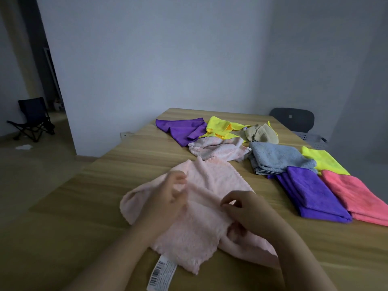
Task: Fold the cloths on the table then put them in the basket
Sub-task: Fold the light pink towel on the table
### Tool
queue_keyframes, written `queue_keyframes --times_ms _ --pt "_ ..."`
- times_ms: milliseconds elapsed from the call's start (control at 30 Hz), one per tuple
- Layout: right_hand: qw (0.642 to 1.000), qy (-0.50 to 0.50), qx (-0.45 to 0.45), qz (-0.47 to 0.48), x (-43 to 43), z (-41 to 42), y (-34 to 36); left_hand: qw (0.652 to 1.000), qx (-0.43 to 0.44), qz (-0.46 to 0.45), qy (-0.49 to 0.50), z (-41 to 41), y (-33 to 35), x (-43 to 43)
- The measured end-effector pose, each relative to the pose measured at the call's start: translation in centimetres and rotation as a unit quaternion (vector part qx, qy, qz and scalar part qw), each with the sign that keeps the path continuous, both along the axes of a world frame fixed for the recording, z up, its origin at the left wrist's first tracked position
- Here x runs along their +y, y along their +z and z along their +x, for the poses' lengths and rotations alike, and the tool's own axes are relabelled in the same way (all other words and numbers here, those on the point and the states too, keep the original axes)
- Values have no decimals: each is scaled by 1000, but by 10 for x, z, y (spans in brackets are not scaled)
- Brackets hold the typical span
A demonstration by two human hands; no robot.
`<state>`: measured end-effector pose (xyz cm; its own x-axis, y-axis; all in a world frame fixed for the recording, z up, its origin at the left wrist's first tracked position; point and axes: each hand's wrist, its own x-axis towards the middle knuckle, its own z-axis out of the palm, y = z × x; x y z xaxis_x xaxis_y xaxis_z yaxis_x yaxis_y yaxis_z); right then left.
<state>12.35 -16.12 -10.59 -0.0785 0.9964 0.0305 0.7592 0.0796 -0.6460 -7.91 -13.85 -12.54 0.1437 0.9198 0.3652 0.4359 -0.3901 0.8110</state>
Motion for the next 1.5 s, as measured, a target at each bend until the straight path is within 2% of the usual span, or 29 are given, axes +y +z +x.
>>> queue_keyframes --times_ms 67,167,233,333,433,567,600,633,700,733,767,833,900,1100,1167,1233,1300,1433,1500 --pt "998 -42 46 2 1 2 -4 984 168 -41 -48 8 -12 -3" --pt "995 -99 3 28 6 3 -10 906 417 24 -66 6 -30 -2" --pt "992 -120 -14 19 6 3 -14 870 486 23 -83 -2 -30 0" --pt "990 -130 -49 7 6 0 -17 839 529 1 -126 -25 -19 6" --pt "986 -134 -100 -10 6 2 -14 834 504 -55 -218 -54 2 10" --pt "986 -158 -59 -1 4 8 -9 808 463 -204 -301 -91 45 14" --pt "985 -164 -50 22 4 8 -7 819 436 -235 -289 -94 54 13" --pt "984 -167 -45 53 4 7 -6 846 395 -247 -259 -93 60 12" --pt "984 -137 -44 103 5 0 -6 923 292 -201 -153 -81 57 14" --pt "987 -102 -63 106 4 -4 -8 950 258 -154 -84 -71 49 15" --pt "989 -60 -101 94 5 -9 -12 960 258 -106 -20 -59 36 14" --pt "981 -7 -184 60 6 -13 -23 940 335 -59 39 -35 6 9" --pt "976 -7 -215 38 7 -11 -29 896 434 -80 37 -23 -18 8" --pt "976 -42 -212 15 8 -3 -31 846 512 -147 26 -56 -12 20" --pt "976 -46 -212 21 9 -4 -31 858 491 -133 68 -65 2 23" --pt "976 -51 -212 24 10 -5 -31 882 450 -37 132 -62 13 28" --pt "976 -57 -208 28 11 -6 -31 887 435 34 153 -51 18 32" --pt "978 -66 -196 39 10 -8 -35 909 407 -28 89 -35 15 51" --pt "977 -68 -195 45 11 -6 -36 931 336 -31 138 -31 23 69"
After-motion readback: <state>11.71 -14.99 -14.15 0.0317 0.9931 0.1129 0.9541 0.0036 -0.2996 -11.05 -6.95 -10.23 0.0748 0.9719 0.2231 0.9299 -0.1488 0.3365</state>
